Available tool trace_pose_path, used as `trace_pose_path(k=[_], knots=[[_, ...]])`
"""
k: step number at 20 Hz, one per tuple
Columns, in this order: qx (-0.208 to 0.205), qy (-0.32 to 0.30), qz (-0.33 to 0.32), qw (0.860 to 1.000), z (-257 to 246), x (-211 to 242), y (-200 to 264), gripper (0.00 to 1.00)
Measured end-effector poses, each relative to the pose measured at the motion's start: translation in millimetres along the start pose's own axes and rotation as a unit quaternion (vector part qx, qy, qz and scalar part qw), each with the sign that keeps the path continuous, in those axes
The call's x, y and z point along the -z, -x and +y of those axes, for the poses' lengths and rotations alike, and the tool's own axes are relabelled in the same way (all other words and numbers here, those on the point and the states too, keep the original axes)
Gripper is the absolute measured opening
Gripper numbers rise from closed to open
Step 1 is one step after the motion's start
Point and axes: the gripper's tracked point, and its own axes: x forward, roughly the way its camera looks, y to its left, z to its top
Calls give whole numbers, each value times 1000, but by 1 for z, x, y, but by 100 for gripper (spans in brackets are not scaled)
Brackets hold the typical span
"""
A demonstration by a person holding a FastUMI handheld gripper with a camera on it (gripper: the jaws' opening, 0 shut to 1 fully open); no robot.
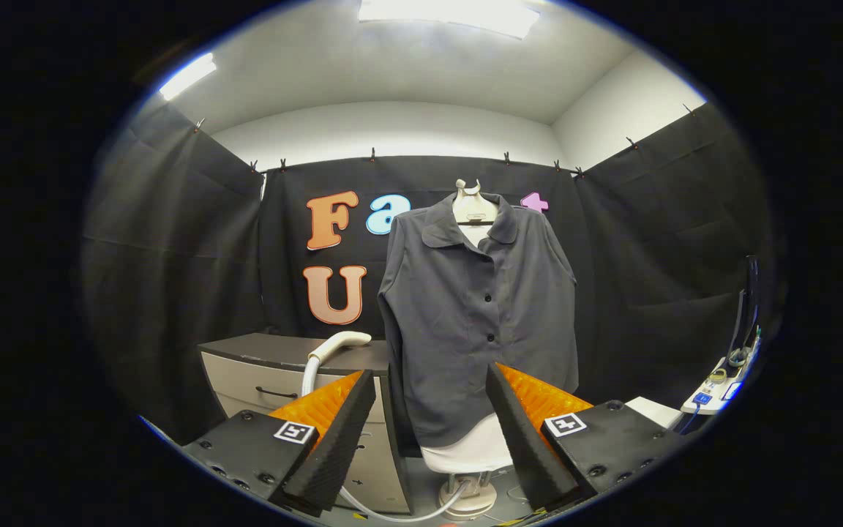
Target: Iron the clothes twice with a garment steamer, once on the left side and once on the right side.
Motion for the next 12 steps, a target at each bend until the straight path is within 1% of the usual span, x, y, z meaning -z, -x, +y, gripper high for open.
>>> trace_pose_path(k=[3,12], knots=[[-3,-1,-1,1000,1,-1,-2,98],[8,-3,-2,1000,-2,0,-5,98]])
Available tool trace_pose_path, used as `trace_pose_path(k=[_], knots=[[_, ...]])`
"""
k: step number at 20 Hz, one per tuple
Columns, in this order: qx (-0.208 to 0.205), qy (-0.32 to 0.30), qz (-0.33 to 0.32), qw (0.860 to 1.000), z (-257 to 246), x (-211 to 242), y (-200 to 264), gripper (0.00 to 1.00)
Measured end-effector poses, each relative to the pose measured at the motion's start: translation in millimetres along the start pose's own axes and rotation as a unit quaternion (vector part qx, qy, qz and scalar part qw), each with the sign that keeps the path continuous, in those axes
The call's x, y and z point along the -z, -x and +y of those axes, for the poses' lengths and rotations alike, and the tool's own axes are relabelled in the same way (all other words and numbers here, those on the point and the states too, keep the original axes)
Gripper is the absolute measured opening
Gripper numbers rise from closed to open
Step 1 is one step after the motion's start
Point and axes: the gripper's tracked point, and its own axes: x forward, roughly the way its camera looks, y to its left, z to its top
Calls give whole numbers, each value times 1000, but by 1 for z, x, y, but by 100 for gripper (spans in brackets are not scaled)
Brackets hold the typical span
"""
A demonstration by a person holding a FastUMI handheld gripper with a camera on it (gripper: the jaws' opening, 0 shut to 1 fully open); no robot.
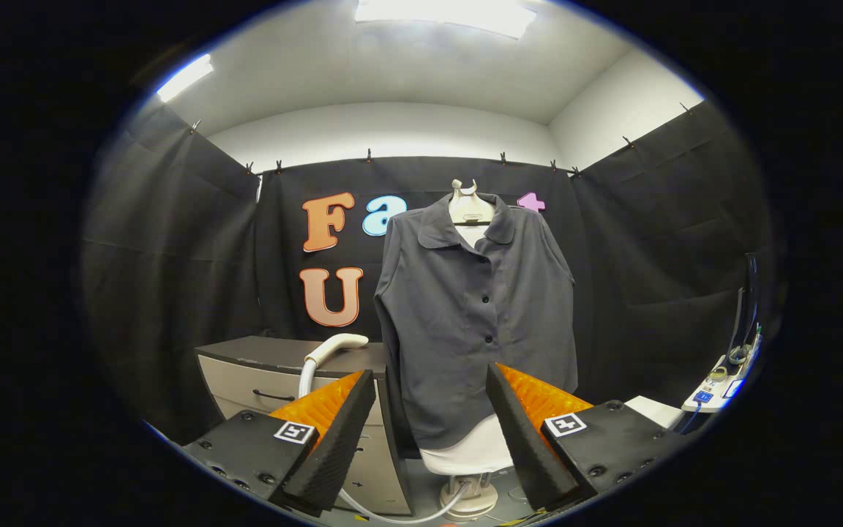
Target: Iron the clothes twice with a garment steamer, once on the left side and once on the right side.
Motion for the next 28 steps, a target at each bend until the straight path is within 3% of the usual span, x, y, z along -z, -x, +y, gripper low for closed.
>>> trace_pose_path(k=[15,21,28], knots=[[-15,6,0,1000,25,-3,-12,98],[-41,-11,5,999,57,-22,-37,98],[-101,-16,29,994,126,-28,-90,98]])
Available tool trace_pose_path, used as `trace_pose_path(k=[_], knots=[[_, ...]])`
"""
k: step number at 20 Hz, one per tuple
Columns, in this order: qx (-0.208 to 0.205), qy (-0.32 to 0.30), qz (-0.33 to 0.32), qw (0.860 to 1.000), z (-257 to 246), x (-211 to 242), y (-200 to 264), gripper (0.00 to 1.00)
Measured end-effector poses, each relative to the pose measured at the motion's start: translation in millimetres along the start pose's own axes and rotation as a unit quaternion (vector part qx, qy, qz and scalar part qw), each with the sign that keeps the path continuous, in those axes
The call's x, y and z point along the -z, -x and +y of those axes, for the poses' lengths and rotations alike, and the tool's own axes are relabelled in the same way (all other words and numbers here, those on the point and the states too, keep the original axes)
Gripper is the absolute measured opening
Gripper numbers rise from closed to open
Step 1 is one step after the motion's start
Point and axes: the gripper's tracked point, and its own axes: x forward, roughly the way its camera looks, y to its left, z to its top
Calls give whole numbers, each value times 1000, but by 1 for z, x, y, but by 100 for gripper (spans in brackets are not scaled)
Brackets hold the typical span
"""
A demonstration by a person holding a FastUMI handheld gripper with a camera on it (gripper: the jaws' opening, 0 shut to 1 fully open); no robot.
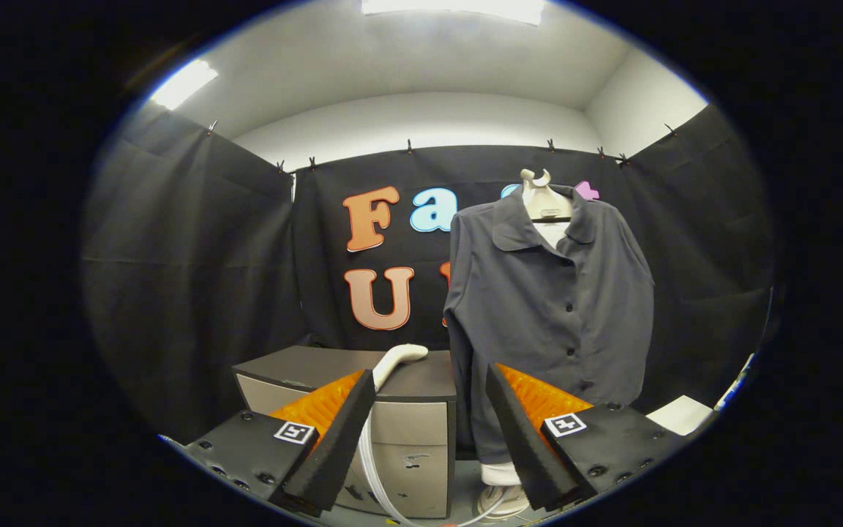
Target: Iron the clothes twice with a garment steamer, once on the left side and once on the right side.
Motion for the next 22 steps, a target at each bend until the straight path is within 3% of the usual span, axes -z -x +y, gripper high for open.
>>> trace_pose_path(k=[4,10,17,22], knots=[[-37,-10,22,999,34,-12,-66,98],[-35,-13,46,998,54,-20,-185,98],[-15,-28,122,992,74,31,-294,98],[15,22,198,980,65,95,-352,98]])
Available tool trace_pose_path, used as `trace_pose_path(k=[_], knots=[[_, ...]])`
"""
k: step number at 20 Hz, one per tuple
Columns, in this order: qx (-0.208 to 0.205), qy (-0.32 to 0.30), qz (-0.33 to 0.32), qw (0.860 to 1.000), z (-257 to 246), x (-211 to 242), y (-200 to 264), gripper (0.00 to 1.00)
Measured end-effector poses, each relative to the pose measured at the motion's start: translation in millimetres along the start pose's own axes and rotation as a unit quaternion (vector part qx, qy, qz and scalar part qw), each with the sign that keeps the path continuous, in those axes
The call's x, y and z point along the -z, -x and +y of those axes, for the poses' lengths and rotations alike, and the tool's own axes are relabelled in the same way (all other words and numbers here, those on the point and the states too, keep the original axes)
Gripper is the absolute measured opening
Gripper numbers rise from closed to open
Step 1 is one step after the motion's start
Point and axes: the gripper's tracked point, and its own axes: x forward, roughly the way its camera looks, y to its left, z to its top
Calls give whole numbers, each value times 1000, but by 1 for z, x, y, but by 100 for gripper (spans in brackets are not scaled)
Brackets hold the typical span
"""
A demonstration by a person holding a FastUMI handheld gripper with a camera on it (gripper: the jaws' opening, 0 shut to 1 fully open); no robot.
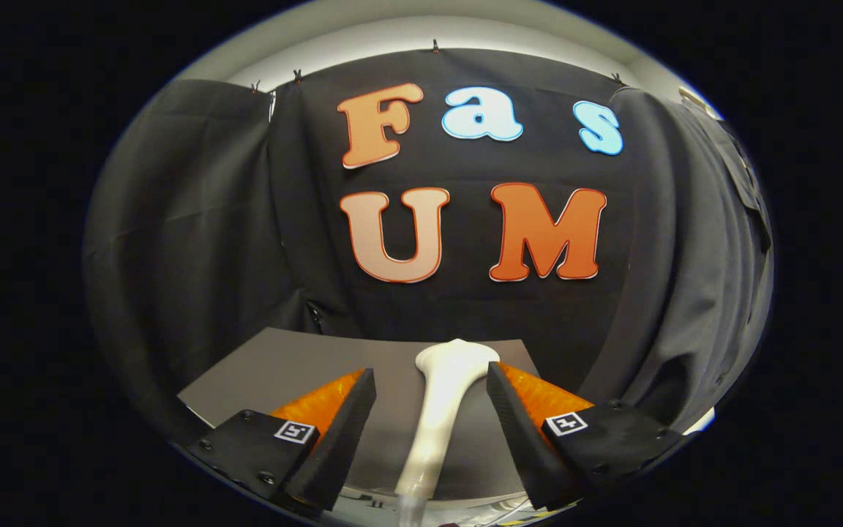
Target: Iron the clothes twice with a garment steamer, once on the left side and once on the right side.
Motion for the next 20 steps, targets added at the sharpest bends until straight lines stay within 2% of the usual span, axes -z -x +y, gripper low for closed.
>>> trace_pose_path(k=[3,7,13,15,18,20], knots=[[15,14,47,999,0,25,-28,99],[14,-25,96,995,-1,54,-46,98],[37,-11,129,991,-9,78,-69,98],[23,-10,137,990,-2,83,-71,98],[2,-39,133,990,1,82,-76,88],[-9,-32,129,991,1,84,-76,81]])
